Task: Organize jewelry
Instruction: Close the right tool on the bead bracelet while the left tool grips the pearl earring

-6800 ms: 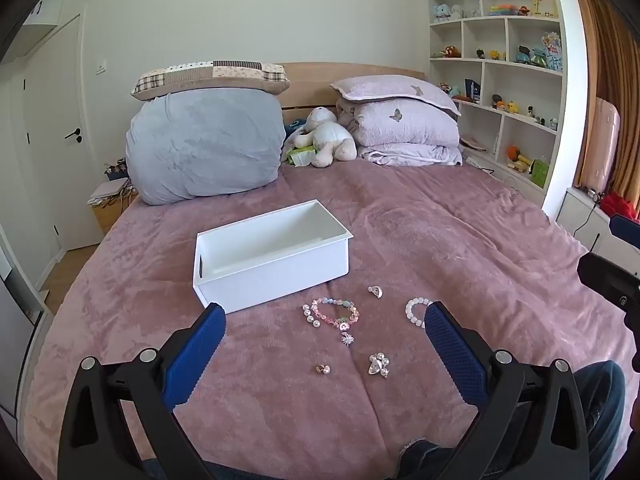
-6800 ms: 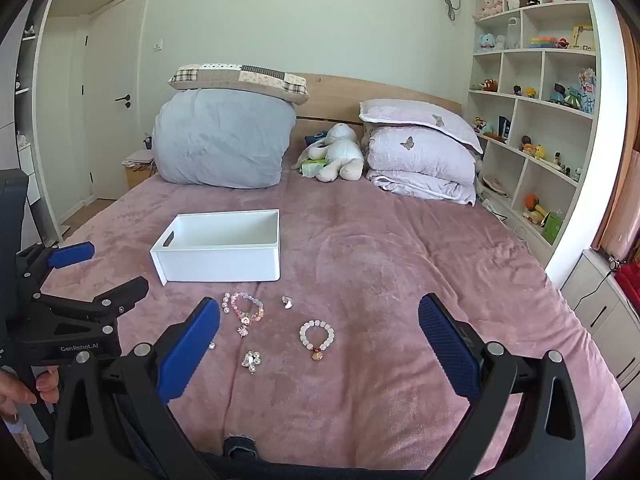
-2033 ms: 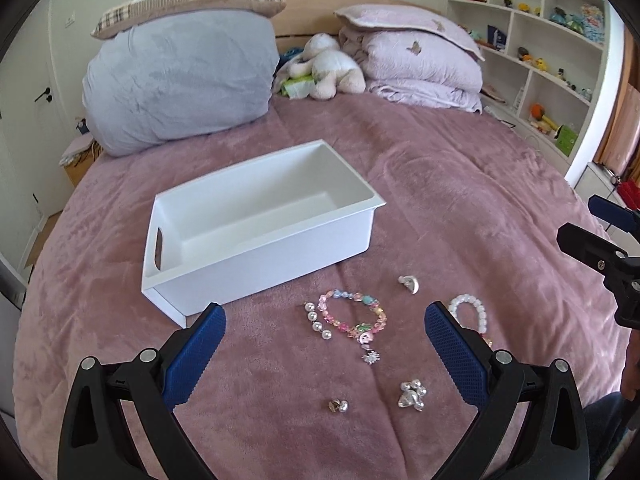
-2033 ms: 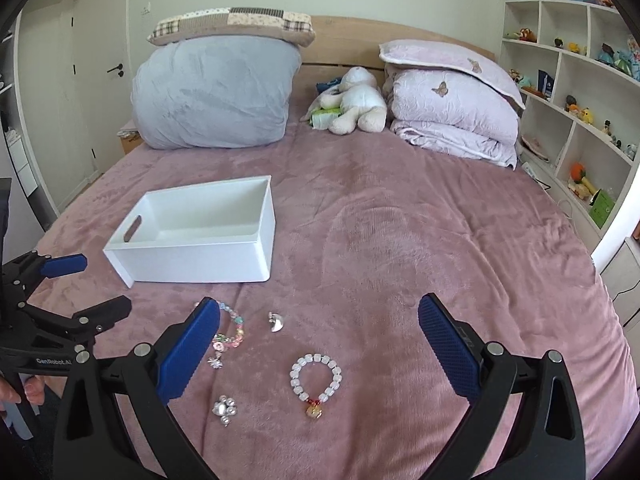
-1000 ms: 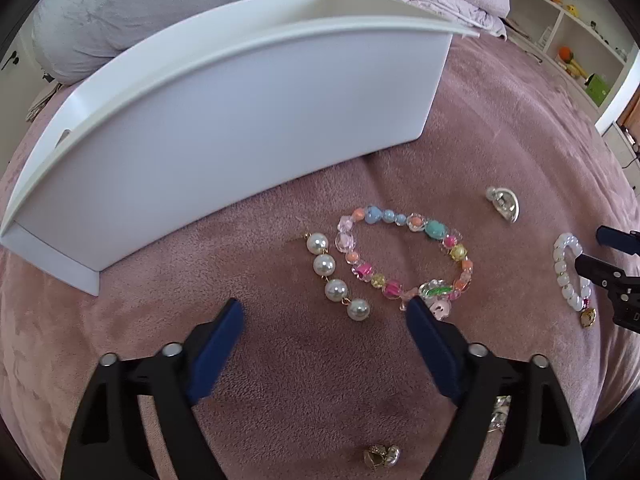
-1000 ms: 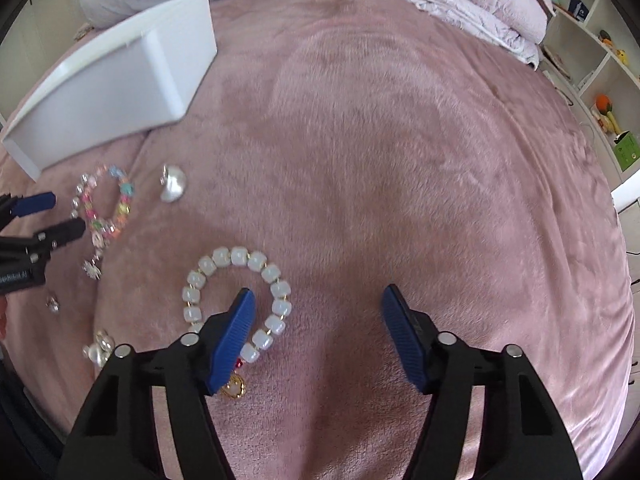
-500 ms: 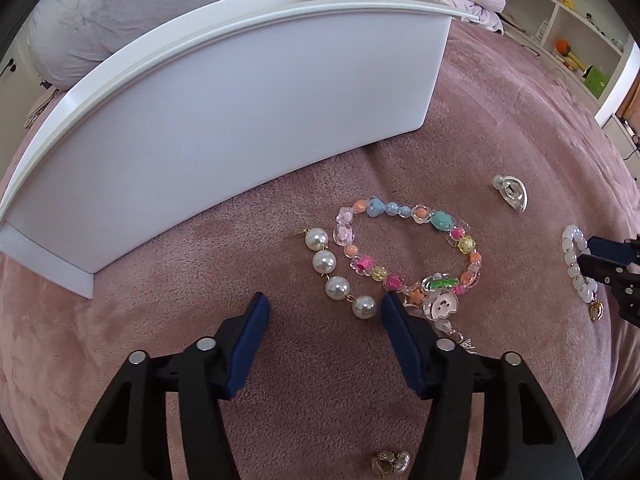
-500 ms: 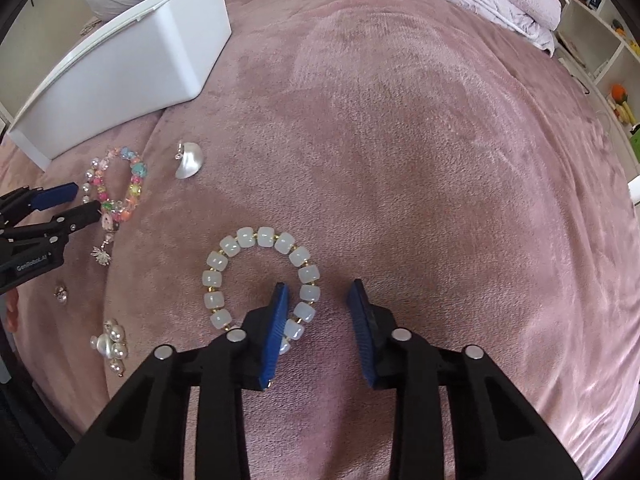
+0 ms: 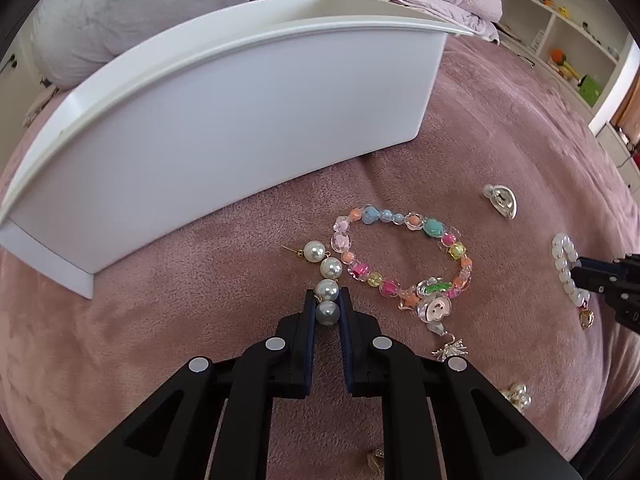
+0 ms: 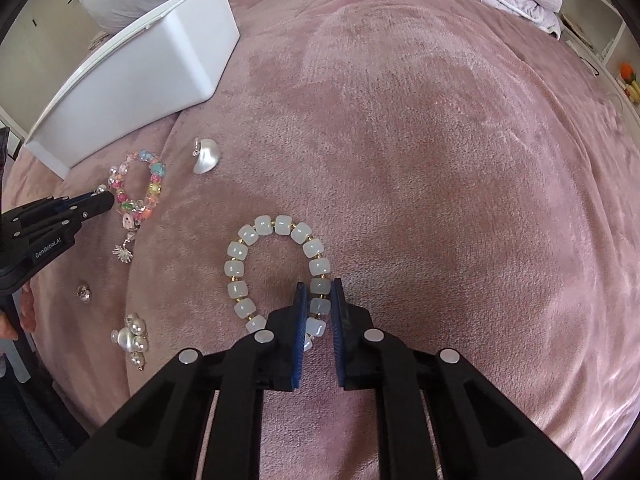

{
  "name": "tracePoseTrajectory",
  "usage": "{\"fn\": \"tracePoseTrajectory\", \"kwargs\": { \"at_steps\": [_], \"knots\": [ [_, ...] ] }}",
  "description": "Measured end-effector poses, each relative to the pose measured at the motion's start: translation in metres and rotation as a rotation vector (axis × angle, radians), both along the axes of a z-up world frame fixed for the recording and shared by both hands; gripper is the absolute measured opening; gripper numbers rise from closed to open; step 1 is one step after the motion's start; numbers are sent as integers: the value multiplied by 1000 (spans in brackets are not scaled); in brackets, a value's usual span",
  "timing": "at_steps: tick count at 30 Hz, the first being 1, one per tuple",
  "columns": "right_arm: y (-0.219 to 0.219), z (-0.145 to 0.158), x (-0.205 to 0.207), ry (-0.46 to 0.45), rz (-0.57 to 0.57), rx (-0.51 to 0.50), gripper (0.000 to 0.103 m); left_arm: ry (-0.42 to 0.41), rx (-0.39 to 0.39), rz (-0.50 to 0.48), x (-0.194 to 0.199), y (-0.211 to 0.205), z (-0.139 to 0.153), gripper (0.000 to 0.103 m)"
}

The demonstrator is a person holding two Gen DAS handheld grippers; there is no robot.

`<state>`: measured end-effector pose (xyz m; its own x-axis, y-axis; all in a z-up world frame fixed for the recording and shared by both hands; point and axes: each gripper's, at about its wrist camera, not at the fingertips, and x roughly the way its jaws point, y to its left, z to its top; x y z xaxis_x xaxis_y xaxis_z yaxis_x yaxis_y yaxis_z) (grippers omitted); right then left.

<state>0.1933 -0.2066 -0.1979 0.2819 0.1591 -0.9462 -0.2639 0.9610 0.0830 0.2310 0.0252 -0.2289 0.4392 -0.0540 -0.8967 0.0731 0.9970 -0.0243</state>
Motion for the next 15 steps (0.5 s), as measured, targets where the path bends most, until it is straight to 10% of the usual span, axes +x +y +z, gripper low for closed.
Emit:
{"fn": "tracePoseTrajectory", "kwargs": {
  "at_steps": [15],
  "knots": [
    [6, 14, -16, -83, 26, -22, 11, -52, 24, 9, -20, 3, 20, 15]
  ]
}}
